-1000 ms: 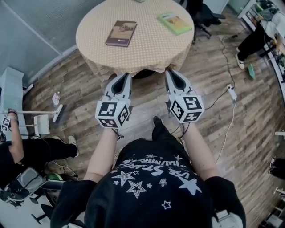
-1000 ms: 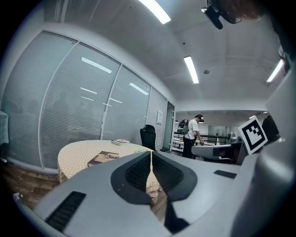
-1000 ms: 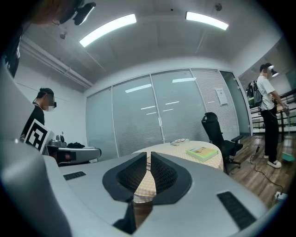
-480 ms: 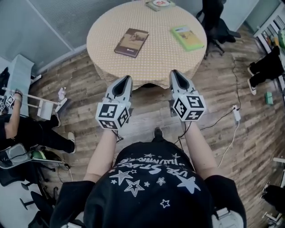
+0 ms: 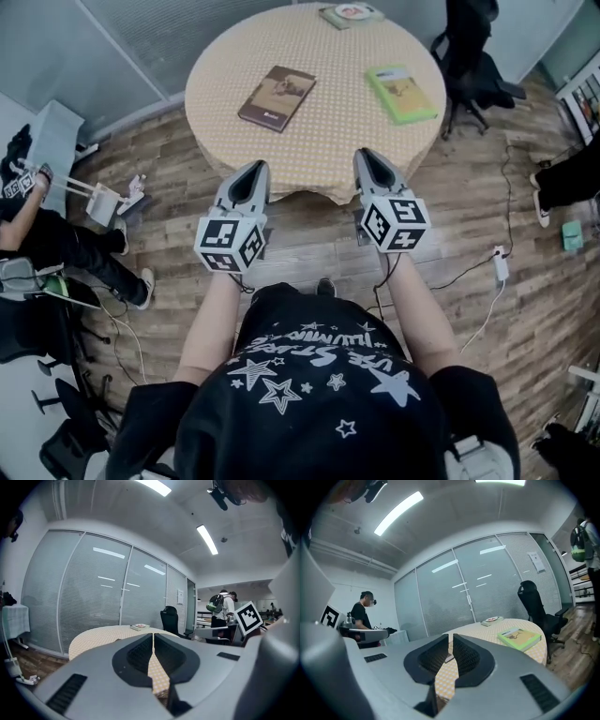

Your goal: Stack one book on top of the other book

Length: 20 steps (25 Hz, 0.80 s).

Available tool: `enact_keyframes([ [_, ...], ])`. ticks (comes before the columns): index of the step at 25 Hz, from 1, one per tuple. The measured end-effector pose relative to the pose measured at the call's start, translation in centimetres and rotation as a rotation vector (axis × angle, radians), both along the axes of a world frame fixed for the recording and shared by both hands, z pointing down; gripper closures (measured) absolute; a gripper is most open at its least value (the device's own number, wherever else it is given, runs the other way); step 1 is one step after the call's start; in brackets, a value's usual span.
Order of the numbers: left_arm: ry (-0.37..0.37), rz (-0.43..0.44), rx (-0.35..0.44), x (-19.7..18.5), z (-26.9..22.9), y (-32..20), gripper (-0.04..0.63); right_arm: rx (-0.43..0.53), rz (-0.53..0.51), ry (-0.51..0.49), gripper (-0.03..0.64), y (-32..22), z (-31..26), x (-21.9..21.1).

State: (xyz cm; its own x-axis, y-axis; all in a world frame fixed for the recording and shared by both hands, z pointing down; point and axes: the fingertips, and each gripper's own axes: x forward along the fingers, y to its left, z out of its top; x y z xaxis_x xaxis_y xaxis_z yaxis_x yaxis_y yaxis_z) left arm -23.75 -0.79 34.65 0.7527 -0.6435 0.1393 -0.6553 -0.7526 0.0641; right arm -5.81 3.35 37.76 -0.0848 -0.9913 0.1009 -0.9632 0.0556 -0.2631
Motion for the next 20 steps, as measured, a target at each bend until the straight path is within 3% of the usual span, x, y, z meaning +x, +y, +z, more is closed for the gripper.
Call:
enact_keyframes([
  [9,-0.024,-0.047,0.02,-1.8,0.2,-3.3,0.578,-0.032,-0.044,-0.046,0.572,-4.1,1.8,-1.6],
  [20,-0.024,0.027,-0.012,-2.8,2.6,-12.8,0.578,-0.103,0.011,-0.052,0.572,-12.1,4.5,-3.1],
])
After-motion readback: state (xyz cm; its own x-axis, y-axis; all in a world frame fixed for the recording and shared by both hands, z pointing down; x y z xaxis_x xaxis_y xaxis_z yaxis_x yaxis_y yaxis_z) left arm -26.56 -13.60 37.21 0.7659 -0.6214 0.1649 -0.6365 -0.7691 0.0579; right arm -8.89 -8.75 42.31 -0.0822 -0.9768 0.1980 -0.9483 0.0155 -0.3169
